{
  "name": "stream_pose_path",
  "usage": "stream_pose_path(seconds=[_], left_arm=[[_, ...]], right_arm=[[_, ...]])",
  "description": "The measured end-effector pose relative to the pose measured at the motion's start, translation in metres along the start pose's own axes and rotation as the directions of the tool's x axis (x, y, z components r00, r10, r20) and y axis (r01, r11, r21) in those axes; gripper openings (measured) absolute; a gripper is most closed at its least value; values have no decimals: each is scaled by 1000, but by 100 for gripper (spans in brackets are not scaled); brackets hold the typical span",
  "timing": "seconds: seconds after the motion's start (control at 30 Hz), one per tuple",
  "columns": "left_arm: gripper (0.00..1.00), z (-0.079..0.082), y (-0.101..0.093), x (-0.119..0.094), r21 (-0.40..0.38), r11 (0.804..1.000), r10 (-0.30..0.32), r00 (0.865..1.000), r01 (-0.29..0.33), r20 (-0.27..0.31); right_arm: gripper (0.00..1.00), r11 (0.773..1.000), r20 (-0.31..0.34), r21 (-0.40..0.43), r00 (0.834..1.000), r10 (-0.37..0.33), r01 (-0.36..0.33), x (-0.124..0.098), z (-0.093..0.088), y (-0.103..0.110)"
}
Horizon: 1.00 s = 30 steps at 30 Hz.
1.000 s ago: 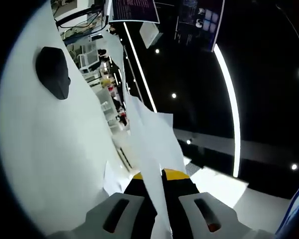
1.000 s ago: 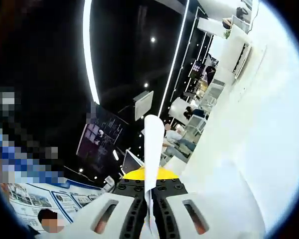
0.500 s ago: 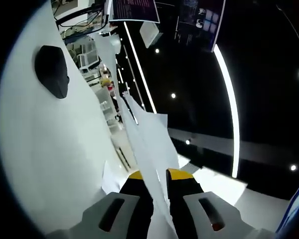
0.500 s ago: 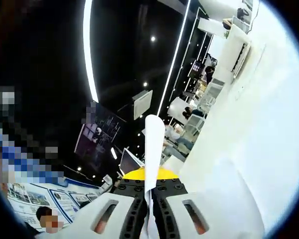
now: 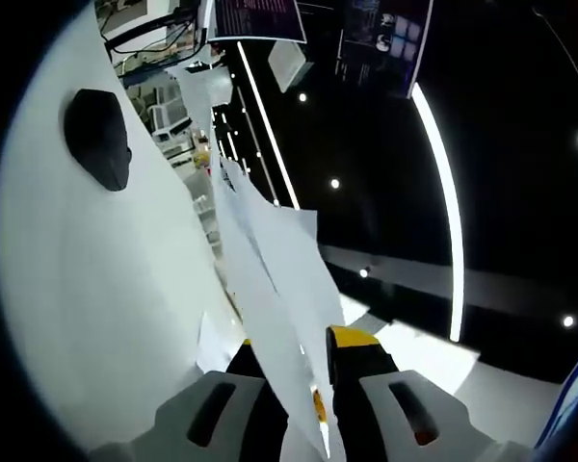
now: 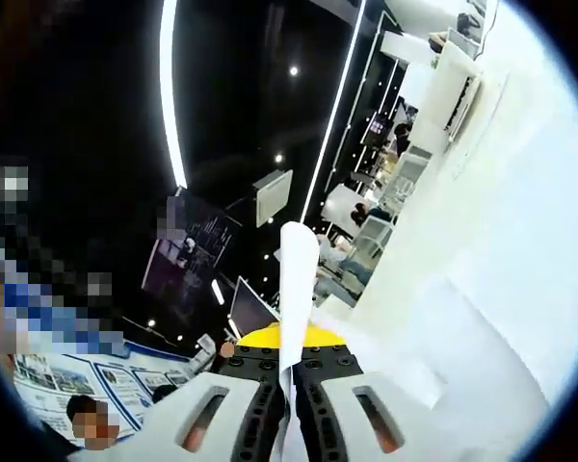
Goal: Organize the stack of printing papers by aligning and flattening the scattered papers on the table
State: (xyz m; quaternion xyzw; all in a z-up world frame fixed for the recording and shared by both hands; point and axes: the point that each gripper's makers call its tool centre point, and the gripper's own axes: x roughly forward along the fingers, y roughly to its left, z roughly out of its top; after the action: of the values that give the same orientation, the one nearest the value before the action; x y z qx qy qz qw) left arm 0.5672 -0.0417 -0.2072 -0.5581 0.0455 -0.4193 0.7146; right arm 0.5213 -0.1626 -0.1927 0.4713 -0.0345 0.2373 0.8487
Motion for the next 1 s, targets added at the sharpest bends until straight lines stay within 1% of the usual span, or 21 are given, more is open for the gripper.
stream_pose_path(seconds=[0.13, 0.23, 0.33, 0.37, 0.43, 0.47, 0.5, 0.57, 0.7, 0.77, 0.8, 0.87, 0.93, 0.97, 1.0], left_arm=[[18, 1, -1, 0, -3, 1000, -3, 1000, 3, 3], [18, 0, -1, 1, -8, 1000, -8, 1000, 8, 1], [18, 0, -2, 1, -8, 1000, -10, 1000, 10, -3], [18, 0, -2, 1, -9, 1000, -9, 1000, 9, -2], [18, 0, -2, 1, -8, 1000, -9, 1000, 9, -2], [18, 0, -2, 1, -6, 1000, -9, 1000, 9, -2], [18, 0, -2, 1, -4, 1000, -9, 1000, 9, -1], [18, 0, -2, 1, -1, 1000, -8, 1000, 8, -1], [18, 0, -2, 2, 1, 1000, -6, 1000, 6, -3], [18, 0, -2, 2, 3, 1000, -6, 1000, 6, -2], [18, 0, -2, 2, 6, 1000, -5, 1000, 5, -4], [18, 0, -1, 3, 8, 1000, -2, 1000, 2, -5], [18, 0, -1, 3, 6, 1000, 0, 1000, 1, -4], [18, 0, -1, 3, 7, 1000, 1, 1000, -1, -4], [18, 0, 0, 3, 7, 1000, 2, 1000, -2, -4]], right_arm=[[0, 1000, -27, -5, 1000, -3, 3, 3, -13, 1], [0, 999, -54, -48, 998, -11, 8, 4, -25, 2], [0, 992, -75, -125, 997, -14, 4, 4, -35, 8], [0, 991, -78, -137, 997, -14, 4, 3, -38, 10], [0, 989, -70, -146, 998, 2, -12, 2, -42, 15], [0, 985, -39, -173, 999, 7, -13, 0, -41, 17], [0, 982, -26, -191, 1000, 0, -5, 0, -41, 17], [0, 977, -22, -214, 1000, -2, -3, -1, -44, 20], [0, 977, -26, -212, 999, -18, 12, -1, -48, 19], [0, 981, -24, -195, 1000, -19, 14, -1, -49, 20], [0, 982, -20, -189, 1000, -22, 18, -1, -49, 20], [0, 979, 20, -189, 997, -74, 77, -3, -46, 16], [0, 986, 24, -155, 998, -62, 65, -4, -48, 20], [0, 988, 24, -141, 997, -68, 71, -4, -49, 20], [0, 987, 24, -142, 997, -73, 76, -3, -50, 20]])
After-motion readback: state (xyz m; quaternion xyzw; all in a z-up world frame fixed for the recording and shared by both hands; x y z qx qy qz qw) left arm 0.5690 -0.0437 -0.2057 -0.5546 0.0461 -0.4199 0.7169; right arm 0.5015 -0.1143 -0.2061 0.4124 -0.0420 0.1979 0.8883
